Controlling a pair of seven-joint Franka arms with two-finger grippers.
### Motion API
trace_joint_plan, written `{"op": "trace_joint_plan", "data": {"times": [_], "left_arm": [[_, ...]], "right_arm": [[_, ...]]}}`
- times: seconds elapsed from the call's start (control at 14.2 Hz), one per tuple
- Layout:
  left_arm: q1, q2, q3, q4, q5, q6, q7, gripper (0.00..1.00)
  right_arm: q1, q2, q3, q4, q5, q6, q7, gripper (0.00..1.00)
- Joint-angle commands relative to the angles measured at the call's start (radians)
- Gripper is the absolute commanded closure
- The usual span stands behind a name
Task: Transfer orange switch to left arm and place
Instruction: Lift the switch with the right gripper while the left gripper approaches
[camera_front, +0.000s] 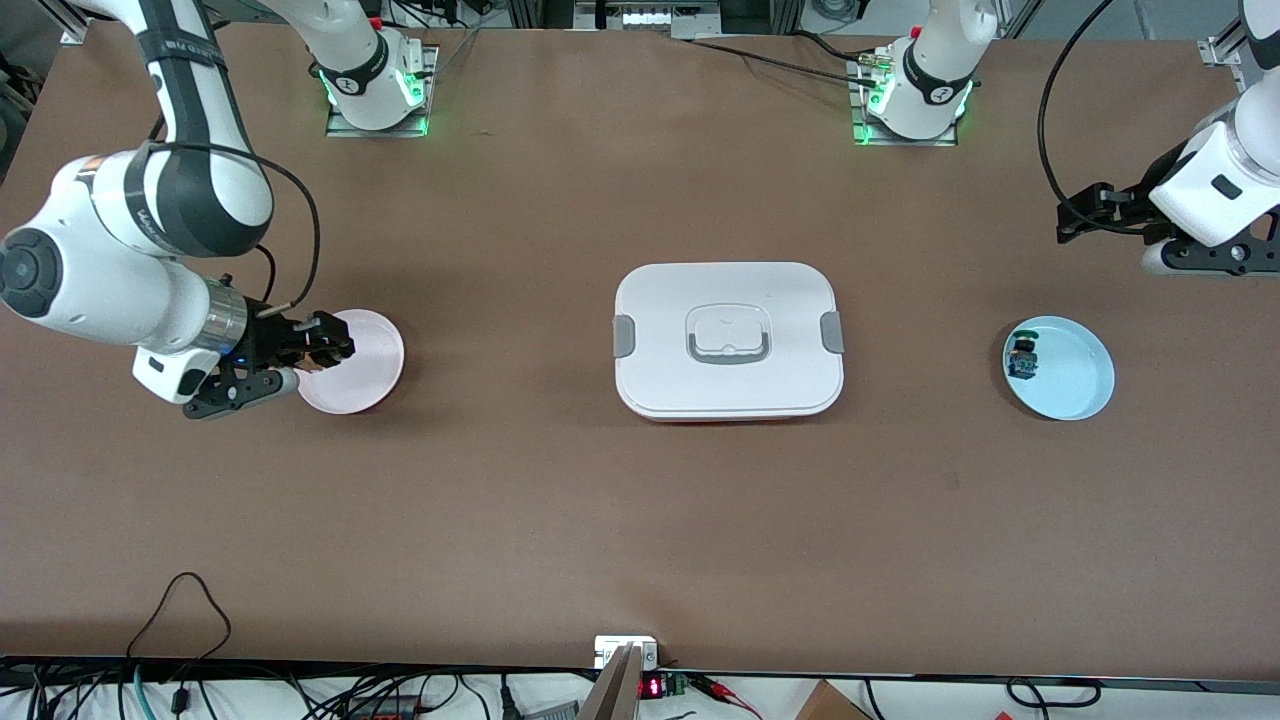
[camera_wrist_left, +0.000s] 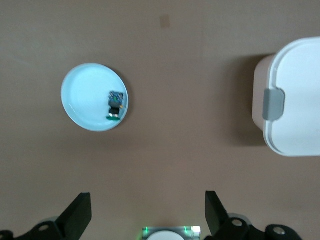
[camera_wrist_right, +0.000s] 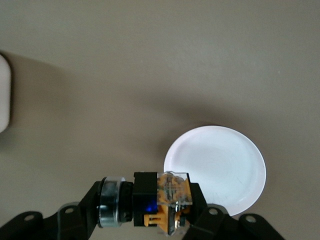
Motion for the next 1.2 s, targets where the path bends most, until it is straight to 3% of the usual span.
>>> {"op": "trace_joint_plan", "data": {"times": [0.0,0.21,0.42,0.56,0.78,0.99,1.13], "left_arm": [[0.008,0.028,0.001,0.037,-0.075,-0.060,0.018,0.00],[0.021,0.057,0.002,0.052,-0.219,-0.096,0.020,0.00],[0.024,0.079,0.001,0.052,-0.288,-0.181,0.021,0.00],[0.071,0.109,0.002,0.050,-0.422,-0.191,0.024,0.00],[0.126,0.172,0.001,0.041,-0.614,-0.203,0.029,0.00],[0.133,0.218,-0.007,-0.002,-0.918,-0.206,0.033,0.00],[0.119,0.250,-0.011,-0.012,-1.076,-0.203,0.046,0.00]], "right_arm": [[-0.003,-0.032,0.053,0.051,0.018,-0.050,-0.021,1.00],[-0.002,-0.058,0.145,0.126,0.027,-0.108,-0.021,1.00],[-0.003,-0.101,0.241,0.131,0.042,-0.137,-0.047,1.00],[-0.002,-0.116,0.292,0.134,0.047,-0.131,-0.065,1.00],[0.004,-0.113,0.329,0.132,0.206,-0.108,-0.195,1.00],[0.026,-0.090,0.331,0.120,0.413,-0.024,-0.413,1.00],[0.053,-0.087,0.332,0.117,0.504,0.042,-0.497,1.00]]}}
